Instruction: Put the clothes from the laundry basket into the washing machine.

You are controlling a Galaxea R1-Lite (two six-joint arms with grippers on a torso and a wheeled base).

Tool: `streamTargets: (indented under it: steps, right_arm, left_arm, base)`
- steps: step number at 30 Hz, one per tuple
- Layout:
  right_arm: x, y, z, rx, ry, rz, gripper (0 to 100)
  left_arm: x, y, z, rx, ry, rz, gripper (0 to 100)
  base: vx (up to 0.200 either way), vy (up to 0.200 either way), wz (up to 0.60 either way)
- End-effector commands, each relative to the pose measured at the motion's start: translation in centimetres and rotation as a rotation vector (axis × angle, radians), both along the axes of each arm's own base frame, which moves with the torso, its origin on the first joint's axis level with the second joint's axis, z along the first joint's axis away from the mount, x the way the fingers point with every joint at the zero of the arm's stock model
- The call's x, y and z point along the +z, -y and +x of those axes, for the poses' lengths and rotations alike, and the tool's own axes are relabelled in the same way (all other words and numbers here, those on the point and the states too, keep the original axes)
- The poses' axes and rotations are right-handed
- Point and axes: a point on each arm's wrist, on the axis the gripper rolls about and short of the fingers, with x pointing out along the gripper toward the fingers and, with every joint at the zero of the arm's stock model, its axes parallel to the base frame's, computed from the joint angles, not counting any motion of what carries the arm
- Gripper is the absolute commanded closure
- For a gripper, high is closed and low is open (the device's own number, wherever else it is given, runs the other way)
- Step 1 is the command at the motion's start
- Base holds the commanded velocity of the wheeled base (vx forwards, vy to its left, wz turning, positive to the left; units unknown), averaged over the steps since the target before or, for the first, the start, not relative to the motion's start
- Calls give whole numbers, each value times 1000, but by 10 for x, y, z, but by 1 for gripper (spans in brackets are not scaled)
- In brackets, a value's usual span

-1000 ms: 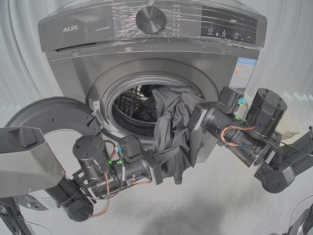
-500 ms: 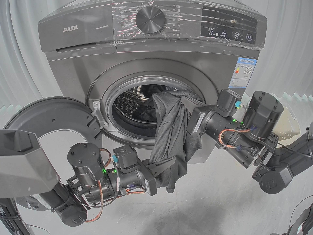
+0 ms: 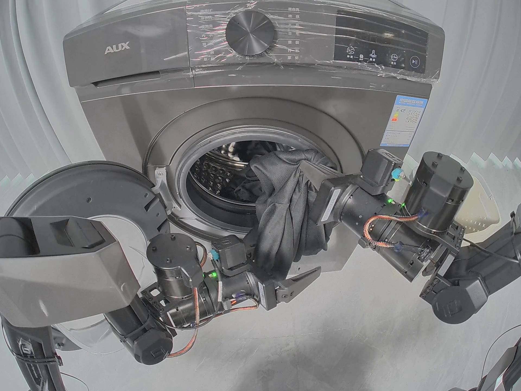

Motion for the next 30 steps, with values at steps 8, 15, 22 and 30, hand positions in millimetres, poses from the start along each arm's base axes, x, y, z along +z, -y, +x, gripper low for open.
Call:
streamTargets:
  steps: [8,15,22,30]
  right_arm:
    - [1,0,-1,0,2,3,100]
    - [1,0,-1,0,2,3,100]
    - [-1,0,0,-1,-1,-2,100]
    - [-2,0,1,-2,-3,-4,100]
  left_arm:
    - [-2,1,4,3,-30,-20,0]
    - [-2,2,7,18,-18,-20,0]
    - [4,0,4,16,-14,-33,100]
    - [22,-5,-7,5,14,-59,100]
  base:
    - [0,0,0]
    - [0,0,0]
    - [0,0,0]
    - [0,0,0]
